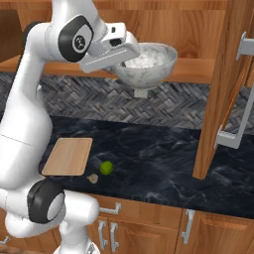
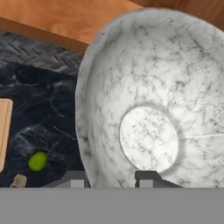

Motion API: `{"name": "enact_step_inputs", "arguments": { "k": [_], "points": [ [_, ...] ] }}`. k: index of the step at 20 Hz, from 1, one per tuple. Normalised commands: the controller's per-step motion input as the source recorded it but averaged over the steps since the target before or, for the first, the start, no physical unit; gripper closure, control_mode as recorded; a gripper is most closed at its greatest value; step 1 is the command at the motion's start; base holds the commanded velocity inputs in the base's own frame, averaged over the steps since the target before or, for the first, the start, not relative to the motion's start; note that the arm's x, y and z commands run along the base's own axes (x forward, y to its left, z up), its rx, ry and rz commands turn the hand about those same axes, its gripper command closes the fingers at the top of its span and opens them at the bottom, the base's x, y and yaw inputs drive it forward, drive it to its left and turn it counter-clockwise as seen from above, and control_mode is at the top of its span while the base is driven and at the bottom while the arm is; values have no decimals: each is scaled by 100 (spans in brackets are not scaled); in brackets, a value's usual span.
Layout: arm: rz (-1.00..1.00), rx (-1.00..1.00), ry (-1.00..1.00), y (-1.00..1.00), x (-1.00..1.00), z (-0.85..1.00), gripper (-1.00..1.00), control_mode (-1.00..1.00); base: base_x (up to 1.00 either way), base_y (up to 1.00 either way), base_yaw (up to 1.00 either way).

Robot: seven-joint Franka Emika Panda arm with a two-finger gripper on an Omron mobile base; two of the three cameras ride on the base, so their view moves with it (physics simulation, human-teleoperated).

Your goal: Open the cabinet. Place the bowl and condiment on the counter. Then place the lime and garlic on the cutting board.

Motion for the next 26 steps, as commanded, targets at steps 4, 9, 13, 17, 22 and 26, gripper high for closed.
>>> {"name": "enact_step_inputs", "arguments": {
  "k": [4, 9, 13, 17, 22, 26],
  "points": [
    [-18, 0, 0, -1, -100, -26, 100, -100, 0, 0, 0],
    [-14, 0, 0, -8, -91, -42, 100, -100, 0, 0, 0],
    [-9, 0, 0, -3, -64, -52, 100, -100, 0, 0, 0],
    [-2, 0, 0, -1, -27, -59, 100, -100, 0, 0, 0],
    [0, 0, 0, 0, 0, -70, 100, -100, 0, 0, 0],
    [0, 0, -2, 0, 16, -62, 100, -100, 0, 0, 0]
  ]
}}
